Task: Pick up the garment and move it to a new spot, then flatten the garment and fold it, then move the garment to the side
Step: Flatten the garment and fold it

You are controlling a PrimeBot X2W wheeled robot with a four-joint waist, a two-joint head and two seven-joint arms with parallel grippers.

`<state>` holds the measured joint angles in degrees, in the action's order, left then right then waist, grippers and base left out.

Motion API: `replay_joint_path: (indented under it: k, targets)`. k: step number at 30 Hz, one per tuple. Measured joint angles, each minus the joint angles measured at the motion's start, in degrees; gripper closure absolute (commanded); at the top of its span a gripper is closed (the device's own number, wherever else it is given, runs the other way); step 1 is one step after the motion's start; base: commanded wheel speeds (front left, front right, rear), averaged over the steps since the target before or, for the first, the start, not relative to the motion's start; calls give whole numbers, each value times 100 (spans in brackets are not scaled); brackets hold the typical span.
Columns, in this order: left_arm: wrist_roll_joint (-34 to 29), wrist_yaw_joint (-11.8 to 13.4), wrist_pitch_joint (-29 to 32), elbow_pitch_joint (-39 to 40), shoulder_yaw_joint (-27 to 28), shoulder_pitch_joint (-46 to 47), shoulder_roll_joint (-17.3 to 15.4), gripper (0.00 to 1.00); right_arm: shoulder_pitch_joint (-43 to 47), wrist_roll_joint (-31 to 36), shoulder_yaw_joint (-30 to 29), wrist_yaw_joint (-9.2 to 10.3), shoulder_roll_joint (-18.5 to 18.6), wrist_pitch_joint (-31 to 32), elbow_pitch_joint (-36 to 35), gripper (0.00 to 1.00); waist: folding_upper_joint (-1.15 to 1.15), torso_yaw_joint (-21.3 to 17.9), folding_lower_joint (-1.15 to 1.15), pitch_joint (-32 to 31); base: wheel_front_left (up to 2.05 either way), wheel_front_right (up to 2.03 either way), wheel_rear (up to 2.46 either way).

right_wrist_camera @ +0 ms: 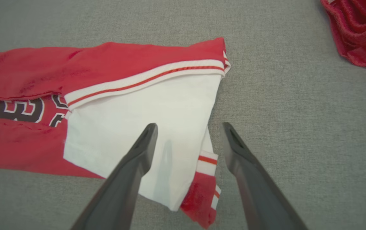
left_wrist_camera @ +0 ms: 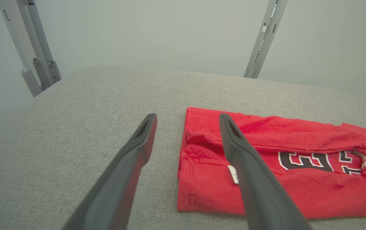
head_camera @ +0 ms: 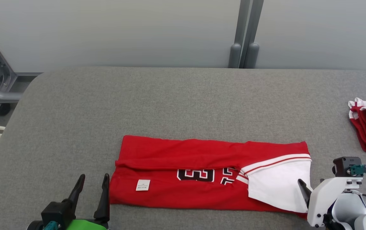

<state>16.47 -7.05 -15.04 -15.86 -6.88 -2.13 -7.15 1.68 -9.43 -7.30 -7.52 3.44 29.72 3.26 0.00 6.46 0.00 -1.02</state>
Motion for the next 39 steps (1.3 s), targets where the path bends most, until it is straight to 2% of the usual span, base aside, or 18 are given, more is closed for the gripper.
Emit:
replay_joint_path:
  k: [5,11,19,28,38,39]
  targets:
    - [-9,-5,0,59,-27,114,22,0,-214,369,-382,1,-31,791,-238,0,0,57,0,185,0,0,0]
    - [-47,-10,0,90,-81,270,52,0,-452,543,-721,2,-49,1166,-233,0,0,185,0,399,0,0,0]
    - [-55,-26,0,71,-121,389,66,0,-558,409,-803,3,-59,1236,113,0,0,340,0,603,0,0,0]
    - [-55,-34,0,29,-170,540,69,0,-582,-115,-762,3,-59,1147,505,0,0,481,0,743,0,0,0]
    - [-44,-34,0,8,-247,564,43,0,-786,-111,-858,3,-42,1290,731,0,0,669,0,847,0,0,0]
    - [-40,-34,0,5,-253,564,41,0,-799,-110,-870,3,-41,1300,744,13,0,683,0,856,0,0,0]
